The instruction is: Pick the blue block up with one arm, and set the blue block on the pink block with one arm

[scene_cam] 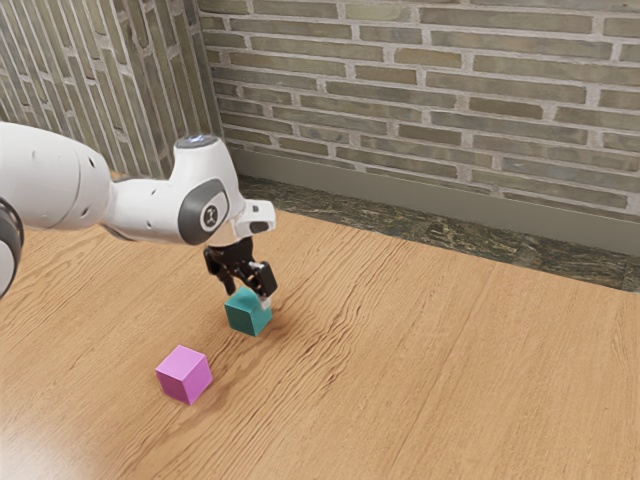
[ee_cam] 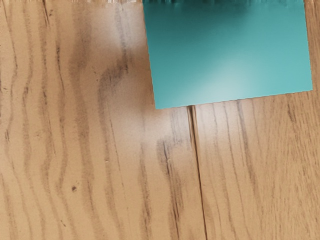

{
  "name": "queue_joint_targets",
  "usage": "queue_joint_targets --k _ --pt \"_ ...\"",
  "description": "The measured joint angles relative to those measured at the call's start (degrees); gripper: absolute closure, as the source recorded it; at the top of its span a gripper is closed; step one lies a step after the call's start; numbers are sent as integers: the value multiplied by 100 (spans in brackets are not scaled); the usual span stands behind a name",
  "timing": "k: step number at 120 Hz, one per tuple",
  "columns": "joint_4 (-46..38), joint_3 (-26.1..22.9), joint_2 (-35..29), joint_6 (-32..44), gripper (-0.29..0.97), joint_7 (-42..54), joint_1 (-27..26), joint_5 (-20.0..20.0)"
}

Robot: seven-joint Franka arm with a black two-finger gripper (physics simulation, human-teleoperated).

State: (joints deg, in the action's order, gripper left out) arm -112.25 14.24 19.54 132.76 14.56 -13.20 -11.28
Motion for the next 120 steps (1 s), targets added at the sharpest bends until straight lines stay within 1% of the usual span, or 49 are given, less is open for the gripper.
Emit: queue_joint_targets --k 16,27,57,80,120 --pt "-286 6 -178 -33 2 -124 5 -20" --pt "-336 6 -184 -20 2 -197 3 -16" --pt "-212 20 -98 28 2 -345 70 20" --pt "-80 19 38 101 2 -297 104 240" --pt "-64 6 133 274 2 -230 106 280"
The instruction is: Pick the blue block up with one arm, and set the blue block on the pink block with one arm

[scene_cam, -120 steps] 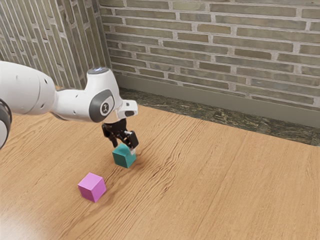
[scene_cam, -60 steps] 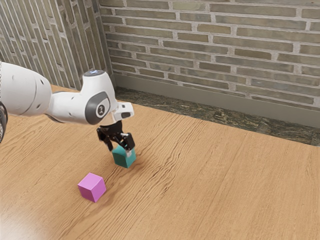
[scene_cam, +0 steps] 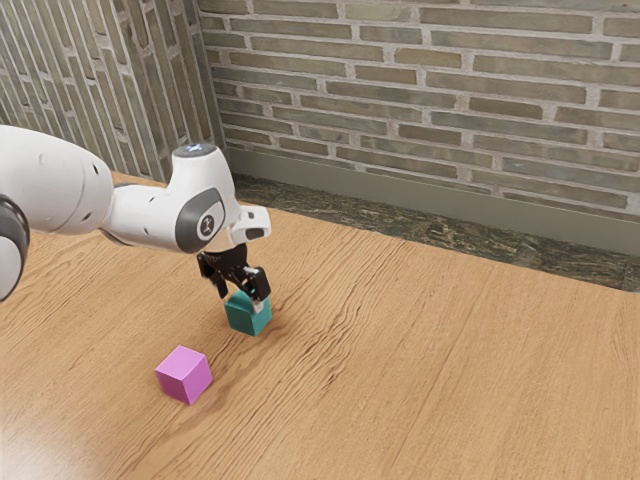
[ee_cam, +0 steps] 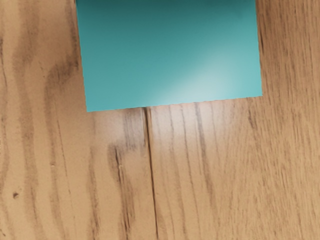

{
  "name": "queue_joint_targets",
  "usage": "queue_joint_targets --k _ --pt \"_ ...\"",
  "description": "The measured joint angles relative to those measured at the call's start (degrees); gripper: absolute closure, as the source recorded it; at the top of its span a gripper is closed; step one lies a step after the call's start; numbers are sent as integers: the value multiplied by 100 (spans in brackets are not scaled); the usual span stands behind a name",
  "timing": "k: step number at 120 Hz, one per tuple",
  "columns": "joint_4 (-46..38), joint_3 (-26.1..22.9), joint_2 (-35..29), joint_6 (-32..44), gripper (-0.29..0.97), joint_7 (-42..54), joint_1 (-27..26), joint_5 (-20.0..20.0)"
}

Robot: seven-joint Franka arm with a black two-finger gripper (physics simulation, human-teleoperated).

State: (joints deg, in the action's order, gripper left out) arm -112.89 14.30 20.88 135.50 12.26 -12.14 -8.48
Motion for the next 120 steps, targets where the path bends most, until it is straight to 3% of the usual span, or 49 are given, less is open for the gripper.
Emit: queue_joint_targets --k 120 --pt "205 -112 459 245 2 64 118 -113"
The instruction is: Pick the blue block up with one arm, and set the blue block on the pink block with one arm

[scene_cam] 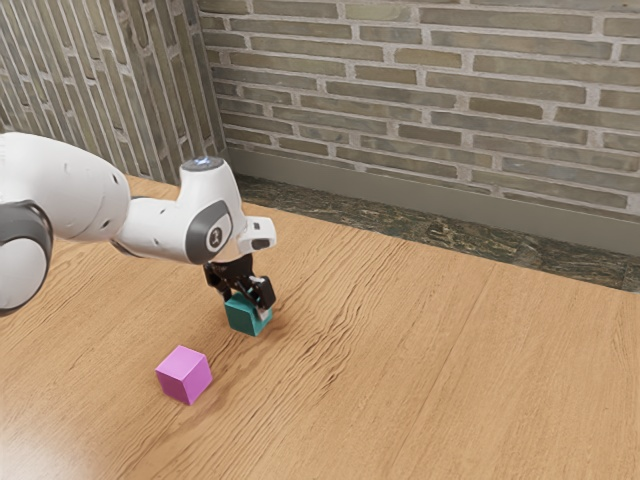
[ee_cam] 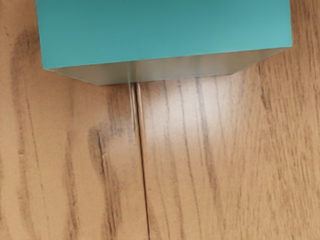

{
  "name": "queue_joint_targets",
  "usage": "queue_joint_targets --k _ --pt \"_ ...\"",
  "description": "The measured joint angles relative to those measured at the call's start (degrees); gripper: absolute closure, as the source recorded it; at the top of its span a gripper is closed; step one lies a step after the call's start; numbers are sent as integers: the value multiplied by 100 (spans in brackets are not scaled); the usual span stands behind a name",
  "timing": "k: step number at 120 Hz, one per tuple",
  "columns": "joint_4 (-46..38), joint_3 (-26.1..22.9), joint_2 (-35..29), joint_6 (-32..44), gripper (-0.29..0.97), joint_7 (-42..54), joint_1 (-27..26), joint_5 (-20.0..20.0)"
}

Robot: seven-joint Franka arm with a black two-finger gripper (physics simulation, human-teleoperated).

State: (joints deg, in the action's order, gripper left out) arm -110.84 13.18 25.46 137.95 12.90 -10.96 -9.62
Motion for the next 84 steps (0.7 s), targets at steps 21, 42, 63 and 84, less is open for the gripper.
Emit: queue_joint_targets --k 21,42,63,84 --pt "41 -3 35 7 2 2 -3 -36" --pt "51 -6 66 8 3 2 -3 -65" --pt "52 -5 68 6 23 -2 -3 -74" --pt "52 0 68 12 31 -32 4 -46"
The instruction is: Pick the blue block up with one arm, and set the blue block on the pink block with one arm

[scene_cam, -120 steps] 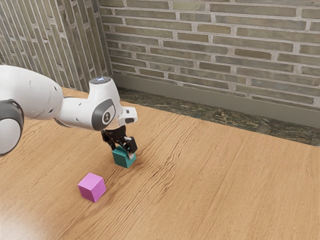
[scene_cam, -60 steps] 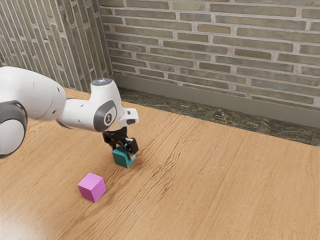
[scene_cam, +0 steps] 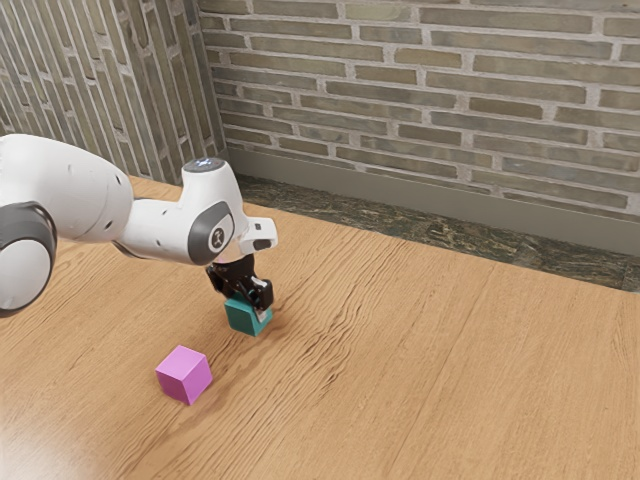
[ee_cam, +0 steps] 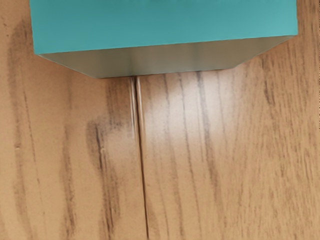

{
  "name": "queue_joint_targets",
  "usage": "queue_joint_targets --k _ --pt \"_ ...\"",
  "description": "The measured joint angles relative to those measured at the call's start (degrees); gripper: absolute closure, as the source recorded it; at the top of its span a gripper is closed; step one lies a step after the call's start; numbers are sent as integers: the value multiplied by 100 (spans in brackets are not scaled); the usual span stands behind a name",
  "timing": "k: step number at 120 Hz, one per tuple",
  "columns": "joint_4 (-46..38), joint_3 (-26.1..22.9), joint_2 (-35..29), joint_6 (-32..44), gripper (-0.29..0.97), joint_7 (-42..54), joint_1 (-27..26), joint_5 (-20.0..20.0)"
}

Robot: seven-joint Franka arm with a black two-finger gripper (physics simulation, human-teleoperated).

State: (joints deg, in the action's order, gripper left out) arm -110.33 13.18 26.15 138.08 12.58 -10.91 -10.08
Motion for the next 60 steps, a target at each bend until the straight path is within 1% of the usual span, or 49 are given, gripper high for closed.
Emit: queue_joint_targets --k 21,29,38,49,60 --pt "0 1 -39 5 32 -48 -6 28" --pt "-50 10 -183 2 32 -67 -32 35" --pt "-318 23 -572 -8 32 -87 -83 40" --pt "-944 39 -1224 -13 32 -108 -133 74" --pt "-1416 47 -1689 -14 32 -124 -148 155"
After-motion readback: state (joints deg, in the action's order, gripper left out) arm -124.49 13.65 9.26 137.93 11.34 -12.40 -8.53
